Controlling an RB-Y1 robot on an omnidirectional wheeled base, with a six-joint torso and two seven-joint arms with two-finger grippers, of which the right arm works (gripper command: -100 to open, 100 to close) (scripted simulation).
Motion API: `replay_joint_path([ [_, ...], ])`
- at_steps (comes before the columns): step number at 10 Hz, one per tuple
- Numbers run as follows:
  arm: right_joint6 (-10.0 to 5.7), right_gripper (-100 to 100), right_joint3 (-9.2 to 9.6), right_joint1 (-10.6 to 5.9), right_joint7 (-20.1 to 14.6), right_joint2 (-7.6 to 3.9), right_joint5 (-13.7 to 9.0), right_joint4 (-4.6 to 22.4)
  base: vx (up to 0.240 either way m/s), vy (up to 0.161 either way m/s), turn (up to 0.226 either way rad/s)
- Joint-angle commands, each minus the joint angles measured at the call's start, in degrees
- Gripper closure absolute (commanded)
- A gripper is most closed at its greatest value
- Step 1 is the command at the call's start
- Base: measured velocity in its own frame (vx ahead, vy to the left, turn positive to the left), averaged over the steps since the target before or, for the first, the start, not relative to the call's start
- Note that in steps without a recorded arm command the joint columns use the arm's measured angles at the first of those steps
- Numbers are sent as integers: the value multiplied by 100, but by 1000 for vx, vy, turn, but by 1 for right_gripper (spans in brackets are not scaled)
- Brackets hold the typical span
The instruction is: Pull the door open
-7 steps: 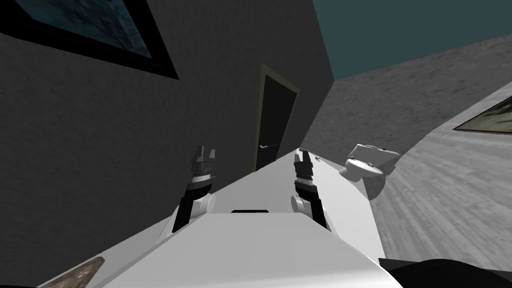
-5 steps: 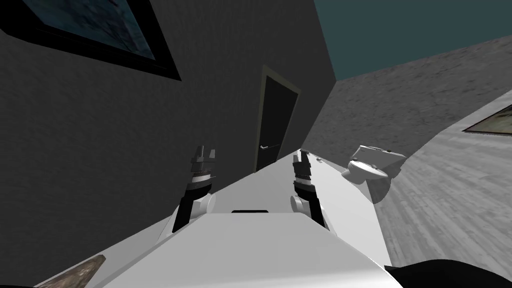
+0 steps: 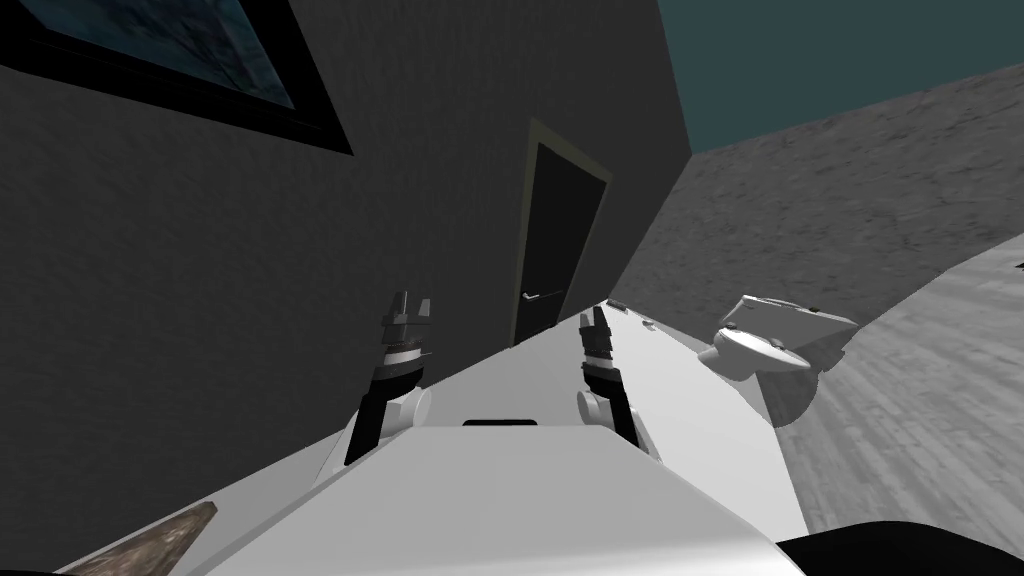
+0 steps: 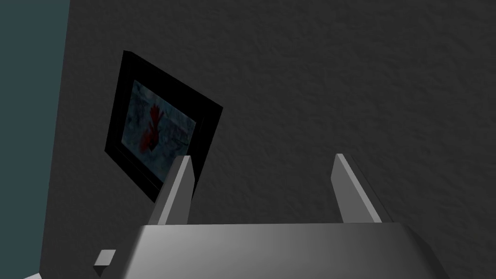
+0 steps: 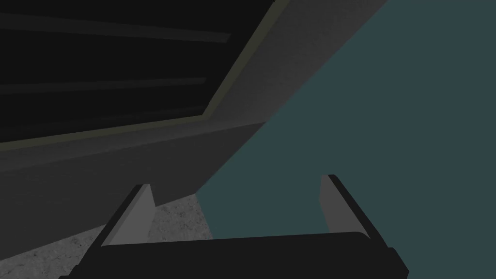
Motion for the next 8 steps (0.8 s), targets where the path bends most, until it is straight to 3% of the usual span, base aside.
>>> replay_joint_path([
  [1,-98,-100,8,-77,-77,-55,6,278,81,-48,77],
  [7,-392,-100,60,-418,-390,-274,43,1389,93,-54,110],
  [8,-392,-100,60,-418,-390,-274,43,1422,52,-43,43],
])
